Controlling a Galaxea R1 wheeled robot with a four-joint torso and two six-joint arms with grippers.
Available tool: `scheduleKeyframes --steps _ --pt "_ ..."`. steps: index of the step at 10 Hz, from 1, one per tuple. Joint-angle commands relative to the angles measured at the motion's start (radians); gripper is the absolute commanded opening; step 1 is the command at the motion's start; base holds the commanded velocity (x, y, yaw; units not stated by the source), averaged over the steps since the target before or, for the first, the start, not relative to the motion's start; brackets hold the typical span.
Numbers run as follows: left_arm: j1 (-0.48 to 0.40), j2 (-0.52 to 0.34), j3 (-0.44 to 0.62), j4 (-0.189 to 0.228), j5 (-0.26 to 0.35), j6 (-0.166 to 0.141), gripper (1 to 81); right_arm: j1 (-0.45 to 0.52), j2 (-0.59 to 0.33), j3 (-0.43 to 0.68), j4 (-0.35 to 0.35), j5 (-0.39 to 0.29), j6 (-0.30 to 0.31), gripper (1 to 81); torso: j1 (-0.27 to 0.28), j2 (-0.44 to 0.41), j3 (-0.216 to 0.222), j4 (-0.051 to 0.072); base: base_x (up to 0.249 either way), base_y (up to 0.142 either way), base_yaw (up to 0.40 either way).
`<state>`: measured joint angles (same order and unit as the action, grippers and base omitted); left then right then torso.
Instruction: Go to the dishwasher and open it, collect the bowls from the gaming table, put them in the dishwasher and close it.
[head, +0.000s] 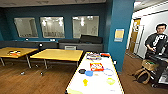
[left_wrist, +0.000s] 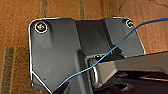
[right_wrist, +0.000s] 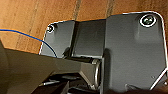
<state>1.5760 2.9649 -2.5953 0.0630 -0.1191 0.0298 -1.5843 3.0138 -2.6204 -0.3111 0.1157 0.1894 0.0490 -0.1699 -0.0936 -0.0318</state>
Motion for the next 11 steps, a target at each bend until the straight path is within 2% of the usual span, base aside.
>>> scheduleKeyframes --steps 1,11 --pt "-0.047 0.002 0.006 0.003 0.049 0.004 81.1 0.049 0.01 0.011 -0.013 -0.036 -0.005 81.1 0.0 0.0 0.0 0.0 0.0 0.079 0.0" --pt "-0.047 0.002 0.007 0.005 0.049 0.004 81.1 0.049 0.009 0.011 -0.011 -0.034 -0.004 81.1 0.0 0.0 0.0 0.0 0.0 0.071 0.0"
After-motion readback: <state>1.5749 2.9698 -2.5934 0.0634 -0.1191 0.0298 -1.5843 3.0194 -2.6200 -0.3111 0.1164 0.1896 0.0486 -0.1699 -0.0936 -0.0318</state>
